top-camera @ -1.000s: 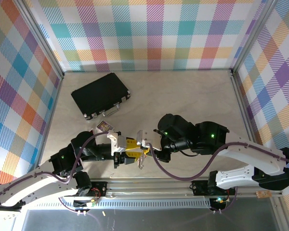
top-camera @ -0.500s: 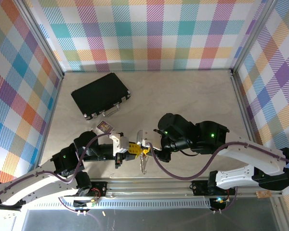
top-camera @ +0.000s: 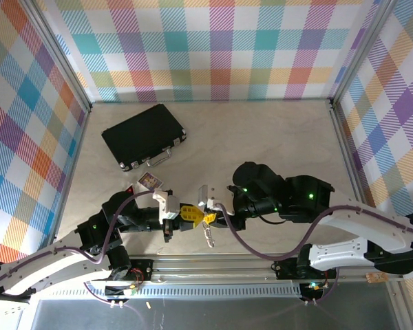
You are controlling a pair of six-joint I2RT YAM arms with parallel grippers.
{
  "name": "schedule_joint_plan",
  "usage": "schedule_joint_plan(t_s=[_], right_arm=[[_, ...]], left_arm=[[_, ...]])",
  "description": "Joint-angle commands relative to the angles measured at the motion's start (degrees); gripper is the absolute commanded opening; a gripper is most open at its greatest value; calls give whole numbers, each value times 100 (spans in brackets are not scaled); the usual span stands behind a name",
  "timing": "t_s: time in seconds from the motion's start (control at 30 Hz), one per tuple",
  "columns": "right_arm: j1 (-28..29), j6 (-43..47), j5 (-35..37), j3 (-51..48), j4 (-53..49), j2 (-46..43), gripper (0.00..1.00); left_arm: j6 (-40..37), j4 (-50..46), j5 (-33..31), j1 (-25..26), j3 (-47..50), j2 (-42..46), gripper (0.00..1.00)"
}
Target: Put the keys on the keyring
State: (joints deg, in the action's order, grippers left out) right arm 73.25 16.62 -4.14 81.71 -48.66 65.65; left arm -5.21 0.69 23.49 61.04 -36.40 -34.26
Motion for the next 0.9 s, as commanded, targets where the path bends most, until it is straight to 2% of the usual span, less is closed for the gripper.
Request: schedule_joint_plan(t_s=[0.0, 0.13, 0.3, 0.43, 0.87], right_arm=[[49, -156, -157, -145, 490, -268, 23], [48, -227, -140, -208, 594, -359, 24], [48, -315, -156, -285, 750, -471, 37], [47, -366, -173, -337, 783, -504, 38], [42, -448, -278, -585, 842, -622, 18]], left_arm=[[299, 833, 261, 14, 145, 78, 0], [450, 1204, 322, 14, 263, 130, 0], [544, 1405, 385, 14, 319, 165, 0], [563, 1481, 359, 14, 349, 231, 0], [600, 1531, 323, 14, 382, 339, 0]])
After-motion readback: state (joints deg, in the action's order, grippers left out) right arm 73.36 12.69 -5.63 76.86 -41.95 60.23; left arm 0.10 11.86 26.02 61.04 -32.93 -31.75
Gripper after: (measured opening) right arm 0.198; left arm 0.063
